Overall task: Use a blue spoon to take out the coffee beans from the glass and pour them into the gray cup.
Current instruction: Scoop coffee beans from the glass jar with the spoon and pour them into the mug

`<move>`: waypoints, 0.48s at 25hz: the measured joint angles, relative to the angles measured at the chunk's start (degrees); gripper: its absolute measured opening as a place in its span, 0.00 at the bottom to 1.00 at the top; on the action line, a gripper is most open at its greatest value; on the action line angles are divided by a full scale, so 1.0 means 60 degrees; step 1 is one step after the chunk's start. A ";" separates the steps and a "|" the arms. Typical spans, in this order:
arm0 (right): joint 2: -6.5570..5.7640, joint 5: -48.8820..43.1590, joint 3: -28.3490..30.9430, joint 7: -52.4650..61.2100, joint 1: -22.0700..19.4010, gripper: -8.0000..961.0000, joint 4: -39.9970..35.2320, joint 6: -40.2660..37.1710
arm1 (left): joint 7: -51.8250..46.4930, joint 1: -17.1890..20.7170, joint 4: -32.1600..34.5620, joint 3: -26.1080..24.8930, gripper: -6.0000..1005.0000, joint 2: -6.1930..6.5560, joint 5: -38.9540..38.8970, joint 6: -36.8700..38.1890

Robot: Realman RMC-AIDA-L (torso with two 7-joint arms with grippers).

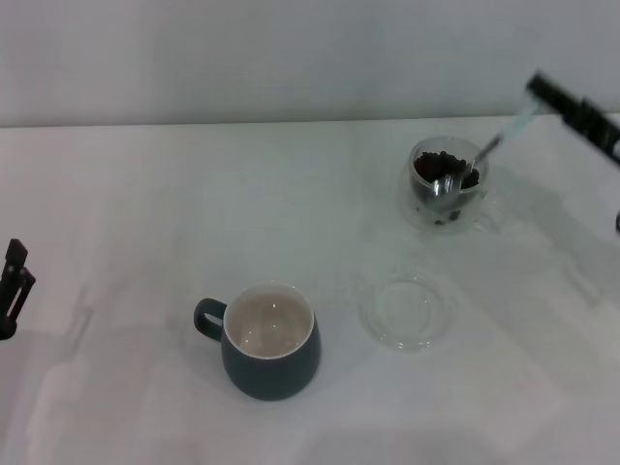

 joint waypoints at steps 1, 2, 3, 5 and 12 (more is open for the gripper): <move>0.0004 0.0214 -0.0001 -0.0408 0.0106 0.16 -0.0133 0.0043 | -0.0001 0.0000 0.0007 -0.0014 0.82 -0.0001 0.0000 0.0000; 0.0004 0.0387 0.0000 -0.0928 0.0246 0.16 -0.0198 0.0064 | -0.0005 0.0000 0.0020 -0.0044 0.82 -0.0002 -0.0002 0.0000; 0.0003 0.0532 0.0001 -0.1411 0.0378 0.16 -0.0239 0.0093 | -0.0010 0.0000 0.0026 -0.0062 0.82 -0.0006 -0.0006 0.0001; -0.0002 0.0671 -0.0001 -0.2348 0.0660 0.16 -0.0248 0.0173 | -0.0021 0.0000 0.0027 -0.0079 0.82 -0.0012 -0.0012 0.0001; 0.0018 0.0639 -0.0231 -0.4651 0.1003 0.16 -0.0259 0.0381 | -0.0081 0.0030 0.0048 -0.0081 0.82 -0.0015 -0.0015 0.0001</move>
